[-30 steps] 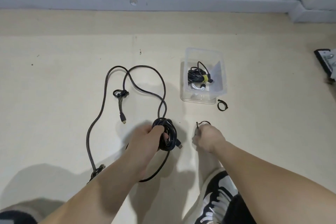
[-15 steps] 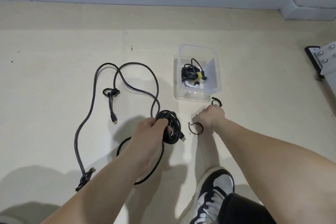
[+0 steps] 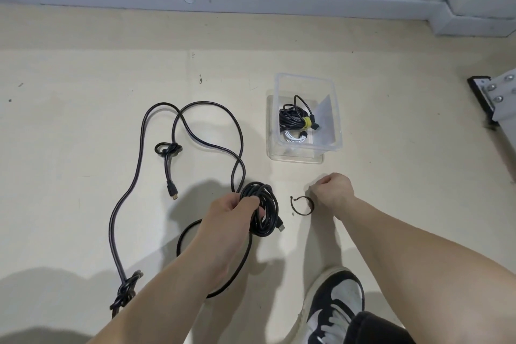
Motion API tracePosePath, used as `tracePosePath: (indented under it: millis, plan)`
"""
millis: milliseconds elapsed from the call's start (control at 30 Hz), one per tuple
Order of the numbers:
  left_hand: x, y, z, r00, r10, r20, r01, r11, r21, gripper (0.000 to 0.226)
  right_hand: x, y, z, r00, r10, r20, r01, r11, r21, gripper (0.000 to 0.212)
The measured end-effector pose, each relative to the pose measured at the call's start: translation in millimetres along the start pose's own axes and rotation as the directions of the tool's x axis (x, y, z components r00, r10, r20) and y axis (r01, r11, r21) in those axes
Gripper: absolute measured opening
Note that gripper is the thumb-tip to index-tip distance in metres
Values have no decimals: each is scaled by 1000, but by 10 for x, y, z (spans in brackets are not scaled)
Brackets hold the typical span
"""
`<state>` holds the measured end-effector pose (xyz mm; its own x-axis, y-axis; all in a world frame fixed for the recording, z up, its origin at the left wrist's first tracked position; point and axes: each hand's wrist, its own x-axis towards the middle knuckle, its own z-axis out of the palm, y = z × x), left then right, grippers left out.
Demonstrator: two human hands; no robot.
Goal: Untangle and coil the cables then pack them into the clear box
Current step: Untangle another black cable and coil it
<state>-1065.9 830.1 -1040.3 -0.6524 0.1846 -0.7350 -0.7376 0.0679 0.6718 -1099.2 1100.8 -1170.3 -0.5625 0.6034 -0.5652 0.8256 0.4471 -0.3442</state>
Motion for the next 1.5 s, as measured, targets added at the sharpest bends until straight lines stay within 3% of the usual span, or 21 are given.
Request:
tracePosePath:
  millis: [100,167,233,300,400,600,800,933,1100,1300,1500]
  plan:
    - [-37,26,-37,1000,17,-6,-17,1000,16,21,-77,30,16,997,76,1,-76,993,86,20]
    - [-74,68,-70,999,30,-16,-29,999,20,19,-145,-7,-31,996,93,3,-93,989,113,11]
    - [-127,122,-108,999,39,-30,-39,999,14,28,-239,-101,-111,995,91,38,-96,986,139,4]
    - [-213,202,-141,998,52,-42,-51,999,18,31,-378,-236,-205,994,63,90,-81,975,206,14]
    - [-360,348,-180,994,98,-53,-96,995,35,19,-629,-493,-367,992,-18,126,-20,957,290,16]
    - [-798,789,-353,981,189,-42,-186,980,73,16,-1405,-1238,-708,949,-218,229,109,906,410,23]
    - [-1430,1192,-564,939,316,-134,-289,939,188,20,-2452,-1960,-1151,852,-452,264,261,804,535,24]
    - [-1908,1363,-760,900,413,-136,-363,886,288,23,-3206,-2209,-1416,748,-587,310,309,722,619,18]
    - [-2357,1362,-1018,862,501,-70,-422,788,449,23,-3968,-2260,-1614,665,-677,317,385,674,631,12]
    - [-2605,1417,-1163,813,579,-58,-495,740,455,19,-4380,-2162,-1473,678,-708,198,498,641,584,10]
    - [-2557,1430,-1262,770,626,-124,-506,717,479,14,-4366,-2110,-1380,601,-783,161,645,594,480,16]
